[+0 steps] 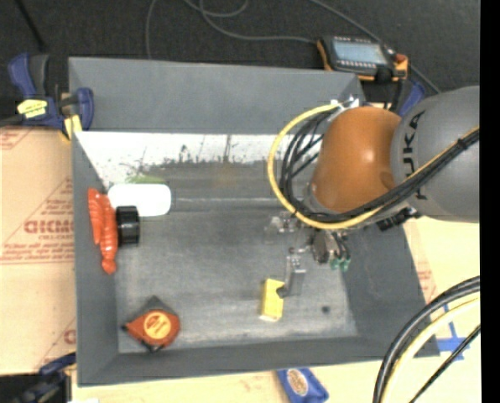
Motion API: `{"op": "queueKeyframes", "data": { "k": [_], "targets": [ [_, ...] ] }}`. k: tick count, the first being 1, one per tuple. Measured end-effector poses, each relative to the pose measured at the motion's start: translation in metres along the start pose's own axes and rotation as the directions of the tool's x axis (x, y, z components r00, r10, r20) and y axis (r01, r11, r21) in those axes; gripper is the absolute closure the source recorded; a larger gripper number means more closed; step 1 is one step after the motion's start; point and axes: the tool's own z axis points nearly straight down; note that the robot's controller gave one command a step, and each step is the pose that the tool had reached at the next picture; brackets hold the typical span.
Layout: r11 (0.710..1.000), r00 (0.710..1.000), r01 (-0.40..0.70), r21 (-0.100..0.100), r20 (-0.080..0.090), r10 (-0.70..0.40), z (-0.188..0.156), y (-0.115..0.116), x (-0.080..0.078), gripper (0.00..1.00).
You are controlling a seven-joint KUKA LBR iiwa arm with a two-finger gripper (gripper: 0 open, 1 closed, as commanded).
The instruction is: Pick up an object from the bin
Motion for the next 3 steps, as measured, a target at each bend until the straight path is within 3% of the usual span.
{"op": "queueKeyframes", "data": {
  "k": [1,2,3],
  "targets": [
    [1.0,1.0,0.0,0.0,0.008,0.0,-0.004,0.0,-0.002,0.0],
    [0.997,0.997,0.08,0.002,0.013,-0.08,0.031,-0.013,0.019,0.0],
    [0.989,0.989,0.145,0.002,0.008,-0.145,0.07,-0.055,0.037,0.0]
  ]
}}
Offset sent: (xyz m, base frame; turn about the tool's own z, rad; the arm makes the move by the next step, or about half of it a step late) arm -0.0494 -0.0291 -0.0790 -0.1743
